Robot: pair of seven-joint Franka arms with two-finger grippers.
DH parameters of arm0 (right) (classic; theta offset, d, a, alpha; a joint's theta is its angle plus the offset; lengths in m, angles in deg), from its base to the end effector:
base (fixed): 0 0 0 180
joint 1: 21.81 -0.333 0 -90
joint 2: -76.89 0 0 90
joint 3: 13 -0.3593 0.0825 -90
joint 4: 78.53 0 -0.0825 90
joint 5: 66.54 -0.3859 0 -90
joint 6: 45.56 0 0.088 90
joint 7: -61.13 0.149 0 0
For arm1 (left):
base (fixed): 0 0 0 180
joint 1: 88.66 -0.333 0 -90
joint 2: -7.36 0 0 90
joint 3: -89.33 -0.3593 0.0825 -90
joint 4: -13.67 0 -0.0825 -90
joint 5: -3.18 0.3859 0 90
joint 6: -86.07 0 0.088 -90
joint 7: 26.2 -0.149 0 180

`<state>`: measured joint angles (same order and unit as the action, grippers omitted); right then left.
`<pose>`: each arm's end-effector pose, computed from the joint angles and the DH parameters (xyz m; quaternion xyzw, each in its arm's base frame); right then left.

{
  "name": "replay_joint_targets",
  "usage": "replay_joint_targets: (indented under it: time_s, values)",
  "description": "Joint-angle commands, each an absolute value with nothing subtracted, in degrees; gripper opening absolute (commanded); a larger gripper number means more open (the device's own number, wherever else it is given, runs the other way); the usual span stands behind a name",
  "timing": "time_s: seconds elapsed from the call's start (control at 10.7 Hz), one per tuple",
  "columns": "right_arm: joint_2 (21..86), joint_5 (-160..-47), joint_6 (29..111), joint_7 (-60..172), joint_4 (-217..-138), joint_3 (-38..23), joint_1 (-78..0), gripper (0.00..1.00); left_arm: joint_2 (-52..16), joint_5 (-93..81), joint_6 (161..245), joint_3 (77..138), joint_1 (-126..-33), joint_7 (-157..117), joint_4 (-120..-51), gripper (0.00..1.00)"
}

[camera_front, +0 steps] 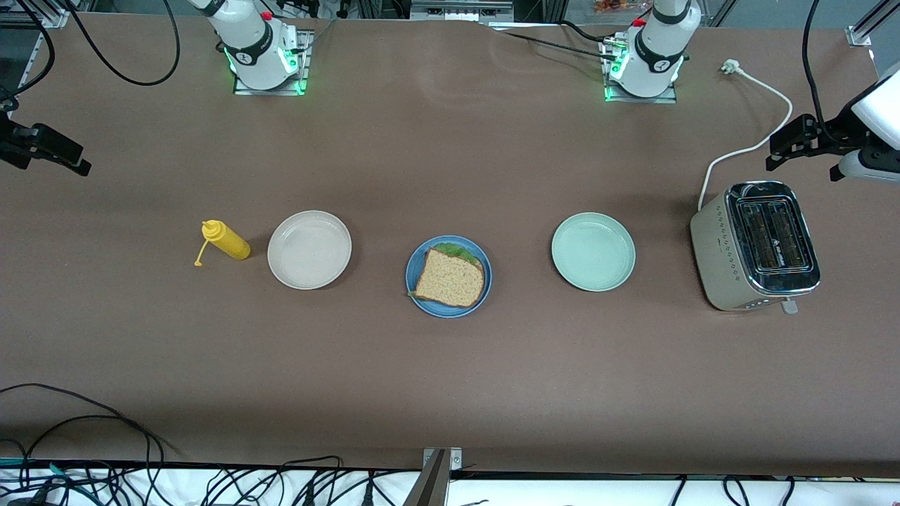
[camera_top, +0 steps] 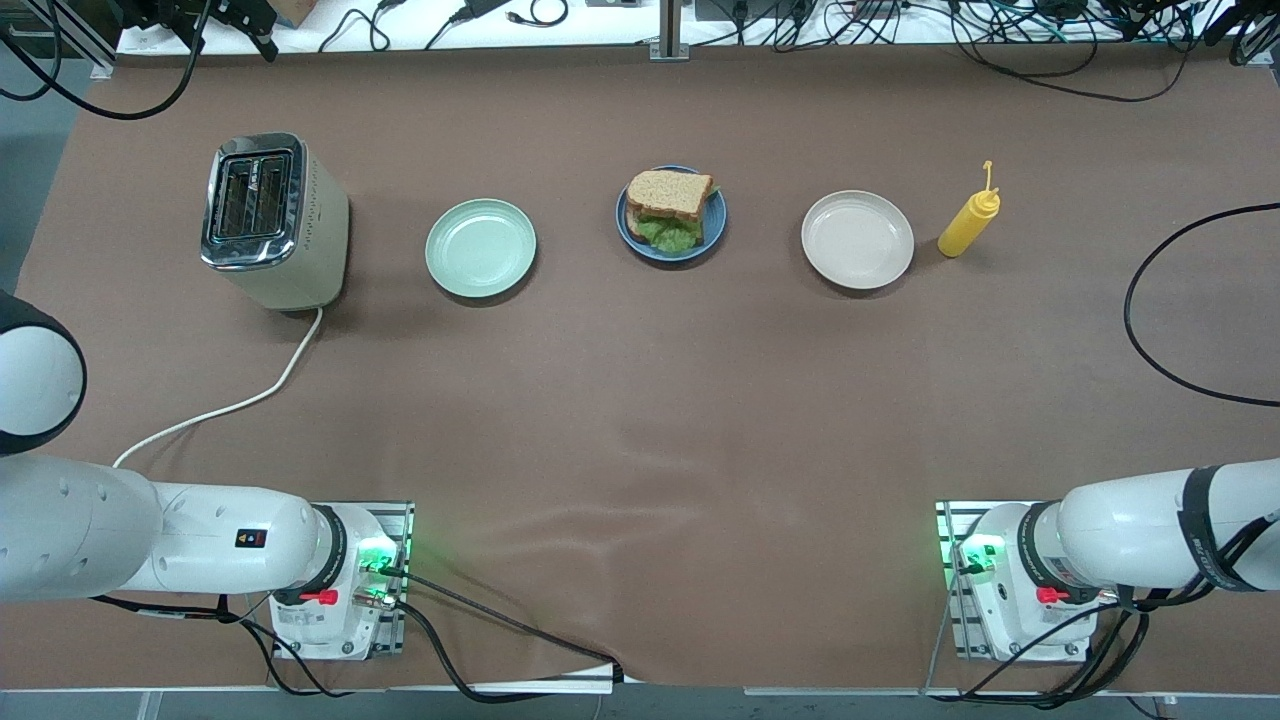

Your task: Make sandwich in blue plate with both arms

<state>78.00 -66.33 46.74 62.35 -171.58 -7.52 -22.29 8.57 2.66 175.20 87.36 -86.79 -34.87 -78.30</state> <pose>0.5508 -0.0492 0.6147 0.9985 -0.0542 0.0031 0.0010 0.5456 -0.0002 0.6199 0.9971 -0.0747 -0.0138 0.0060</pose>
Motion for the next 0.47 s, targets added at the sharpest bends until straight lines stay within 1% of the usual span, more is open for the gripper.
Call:
replay_joint_targets:
  time_s: [0.0, 0.37]
  values:
    - [77.8, -65.7, 46.7, 62.4, -170.6, -7.3, -22.6, 1.00, 9.2, 3.8, 176.1, 87.0, -86.6, -36.1, -79.1, 1.00]
    - [77.7, -66.0, 46.7, 62.4, -170.6, -7.3, -22.5, 1.00, 9.4, 3.8, 176.0, 87.0, -86.7, -36.0, -79.3, 1.00]
